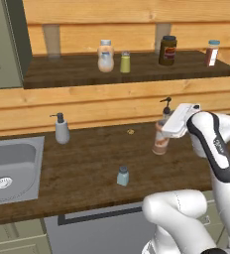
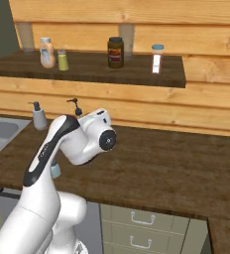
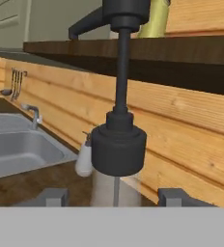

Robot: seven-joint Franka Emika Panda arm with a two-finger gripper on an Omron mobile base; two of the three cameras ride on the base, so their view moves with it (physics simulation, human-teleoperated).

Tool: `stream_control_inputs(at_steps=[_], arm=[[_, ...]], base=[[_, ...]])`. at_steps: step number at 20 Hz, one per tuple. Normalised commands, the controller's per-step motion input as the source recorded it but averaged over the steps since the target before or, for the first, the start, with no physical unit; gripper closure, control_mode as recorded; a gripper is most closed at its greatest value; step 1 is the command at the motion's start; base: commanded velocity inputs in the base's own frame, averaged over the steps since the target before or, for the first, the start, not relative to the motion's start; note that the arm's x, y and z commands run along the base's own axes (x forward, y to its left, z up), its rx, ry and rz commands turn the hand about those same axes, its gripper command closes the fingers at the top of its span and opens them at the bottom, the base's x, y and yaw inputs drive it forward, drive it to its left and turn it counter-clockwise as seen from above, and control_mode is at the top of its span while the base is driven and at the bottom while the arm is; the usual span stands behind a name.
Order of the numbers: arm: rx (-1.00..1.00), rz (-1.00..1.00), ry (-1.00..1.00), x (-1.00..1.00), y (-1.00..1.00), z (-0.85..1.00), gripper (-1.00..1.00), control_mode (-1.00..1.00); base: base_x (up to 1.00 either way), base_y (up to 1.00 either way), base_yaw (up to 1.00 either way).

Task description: Put the shaker and condiment bottle from the counter next to their counterparts in the cabinet.

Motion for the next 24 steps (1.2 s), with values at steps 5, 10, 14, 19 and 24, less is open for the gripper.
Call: stream_control_inputs(at_steps=[5, 10, 14, 19, 24], arm=[[0.0, -0.11, -0.14, -0.22, -0.15, 0.75, 1.0, -1.0], [0.0, -0.09, -0.14, -0.35, -0.08, 0.9, 1.0, -1.0], [0.06, -0.07, -0.01, -0.38, -0.19, 0.91, 1.0, -1.0], [0.12, -0.07, 0.0, -0.41, -0.19, 0.99, 1.0, -1.0], [0.17, -0.07, 0.0, -0.6, -0.13, 0.98, 1.0, -1.0]], base=[[0.0, 0.0, 0.0], [0.0, 0.0, 0.0], [0.0, 0.0, 0.0], [0.0, 0.0, 0.0], [0.0, 0.0, 0.0]])
